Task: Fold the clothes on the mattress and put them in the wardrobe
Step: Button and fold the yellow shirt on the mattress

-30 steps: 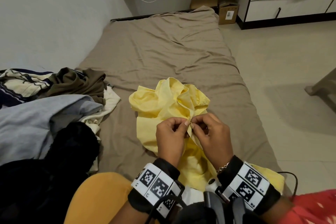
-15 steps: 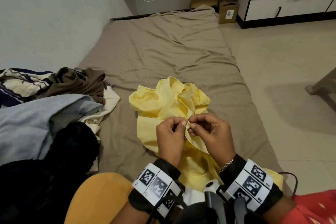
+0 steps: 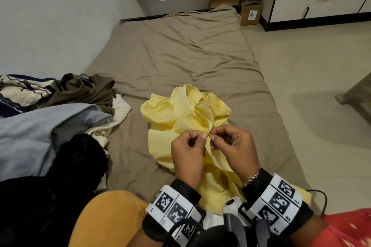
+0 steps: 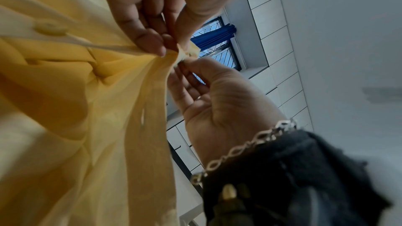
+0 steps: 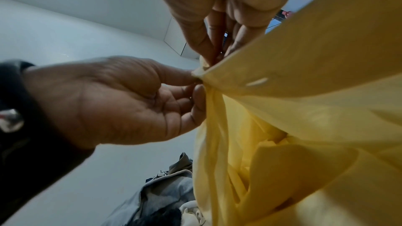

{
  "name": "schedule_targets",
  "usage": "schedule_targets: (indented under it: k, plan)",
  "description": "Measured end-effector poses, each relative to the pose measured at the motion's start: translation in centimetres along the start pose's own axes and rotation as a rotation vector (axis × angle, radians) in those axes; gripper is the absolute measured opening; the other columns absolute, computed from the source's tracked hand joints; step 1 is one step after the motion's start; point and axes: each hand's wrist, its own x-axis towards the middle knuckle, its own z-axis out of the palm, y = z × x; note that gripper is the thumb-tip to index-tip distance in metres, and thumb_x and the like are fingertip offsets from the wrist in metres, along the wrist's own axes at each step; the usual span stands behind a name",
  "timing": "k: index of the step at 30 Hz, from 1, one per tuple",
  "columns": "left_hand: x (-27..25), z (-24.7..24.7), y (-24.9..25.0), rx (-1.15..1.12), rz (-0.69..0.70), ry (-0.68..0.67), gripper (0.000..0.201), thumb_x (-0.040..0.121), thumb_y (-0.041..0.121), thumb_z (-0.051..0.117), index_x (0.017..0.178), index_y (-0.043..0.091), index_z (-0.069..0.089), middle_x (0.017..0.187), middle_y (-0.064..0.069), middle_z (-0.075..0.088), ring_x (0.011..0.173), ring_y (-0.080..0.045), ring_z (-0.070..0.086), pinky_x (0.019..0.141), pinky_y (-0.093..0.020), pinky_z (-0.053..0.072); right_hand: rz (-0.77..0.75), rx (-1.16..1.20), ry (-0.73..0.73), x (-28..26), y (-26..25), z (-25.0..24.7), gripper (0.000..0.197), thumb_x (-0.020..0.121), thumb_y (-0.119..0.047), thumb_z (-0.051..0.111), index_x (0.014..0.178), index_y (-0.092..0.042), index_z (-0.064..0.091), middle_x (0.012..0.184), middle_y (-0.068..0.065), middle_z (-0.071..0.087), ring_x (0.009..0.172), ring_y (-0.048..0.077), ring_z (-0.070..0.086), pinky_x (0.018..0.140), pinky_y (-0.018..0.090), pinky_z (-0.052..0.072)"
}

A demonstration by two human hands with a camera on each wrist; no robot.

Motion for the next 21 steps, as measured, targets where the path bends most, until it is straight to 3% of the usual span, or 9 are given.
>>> schedule_targets:
  k: [6, 9, 14, 19, 21]
  plan:
    - [0.26, -0.15, -0.18, -0.002, -0.018, 0.019, 0.019, 0.086, 0.001, 0.06, 0.071, 0.013, 0.063, 0.067, -0.007, 0.062, 0.058, -0.014, 0.055, 0.053, -0.021, 0.047, 0.092, 0.15, -0.061, 0.07, -0.18, 0.11, 0.02, 0.082, 0.008, 0.059, 0.077, -0.01, 0.067, 0.061, -0.002, 0.067, 0.055, 0.009, 0.064, 0.056, 0.019, 0.053]
    - [0.28, -0.16, -0.08, -0.02, -0.034, 0.009, 0.022, 0.087, -0.001, 0.058, 0.07, 0.012, 0.062, 0.067, -0.008, 0.061, 0.063, -0.021, 0.055, 0.062, -0.031, 0.049, 0.159, 0.27, -0.071, 0.22, -0.14, 0.01, 0.014, 0.08, 0.011, 0.06, 0.08, -0.002, 0.065, 0.061, 0.0, 0.067, 0.055, 0.01, 0.063, 0.056, 0.02, 0.054]
    - [0.26, -0.04, -0.26, -0.049, -0.068, 0.002, 0.019, 0.088, -0.002, 0.056, 0.075, 0.01, 0.063, 0.075, -0.015, 0.063, 0.073, -0.029, 0.058, 0.076, -0.044, 0.051, 0.214, 0.38, -0.083, 0.29, -0.15, 0.02, 0.014, 0.078, 0.013, 0.059, 0.078, 0.0, 0.063, 0.059, 0.001, 0.066, 0.052, 0.01, 0.062, 0.054, 0.02, 0.054]
    - [0.25, 0.01, -0.24, -0.079, -0.101, 0.006, 0.017, 0.088, -0.002, 0.056, 0.077, 0.008, 0.064, 0.076, -0.016, 0.063, 0.074, -0.03, 0.058, 0.077, -0.046, 0.051, 0.224, 0.385, -0.094, 0.27, -0.08, 0.04, 0.015, 0.079, 0.013, 0.059, 0.079, -0.001, 0.064, 0.06, 0.002, 0.066, 0.053, 0.01, 0.062, 0.055, 0.019, 0.054]
    - [0.13, -0.19, 0.06, -0.089, -0.104, -0.026, 0.014, 0.087, -0.001, 0.058, 0.079, 0.007, 0.066, 0.075, -0.016, 0.064, 0.071, -0.028, 0.059, 0.072, -0.04, 0.053, 0.212, 0.363, -0.092, 0.42, -0.08, -0.14, 0.016, 0.079, 0.013, 0.059, 0.078, -0.001, 0.065, 0.062, 0.002, 0.067, 0.054, 0.011, 0.062, 0.056, 0.02, 0.054]
